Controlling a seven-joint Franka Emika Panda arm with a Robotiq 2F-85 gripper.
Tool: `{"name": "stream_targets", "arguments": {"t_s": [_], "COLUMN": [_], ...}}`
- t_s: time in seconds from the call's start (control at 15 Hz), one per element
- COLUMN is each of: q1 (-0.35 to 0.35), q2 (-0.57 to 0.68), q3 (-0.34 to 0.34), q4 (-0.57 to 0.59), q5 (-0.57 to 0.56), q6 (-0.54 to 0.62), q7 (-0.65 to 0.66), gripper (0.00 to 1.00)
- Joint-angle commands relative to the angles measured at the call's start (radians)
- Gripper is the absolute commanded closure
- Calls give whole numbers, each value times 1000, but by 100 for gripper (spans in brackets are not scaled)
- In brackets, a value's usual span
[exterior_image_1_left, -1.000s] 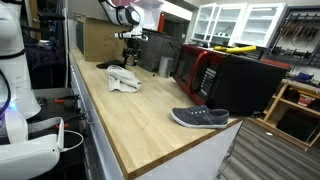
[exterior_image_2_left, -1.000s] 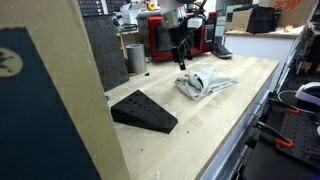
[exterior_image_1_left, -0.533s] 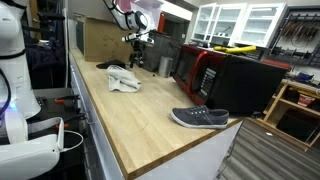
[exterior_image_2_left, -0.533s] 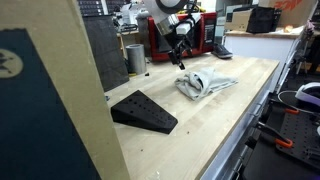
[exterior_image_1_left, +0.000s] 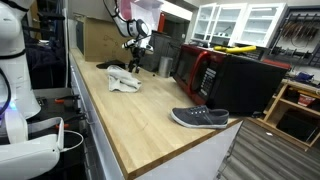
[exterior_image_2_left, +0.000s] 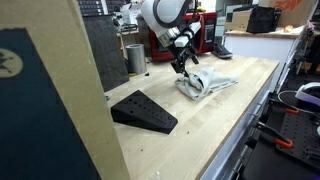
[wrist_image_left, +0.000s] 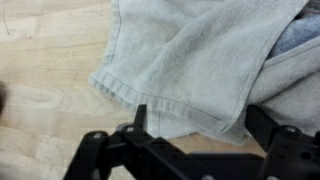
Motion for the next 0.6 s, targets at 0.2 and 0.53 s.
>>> {"name": "stream_targets", "arguments": {"t_s": [0.2, 0.53], "q1": [19, 12], "q2": [2, 3], "q3": [-22, -48], "q4": [10, 17], "q5": [29, 21], "q6": [-32, -50], "q7": [44, 47], "gripper": [35, 73]}}
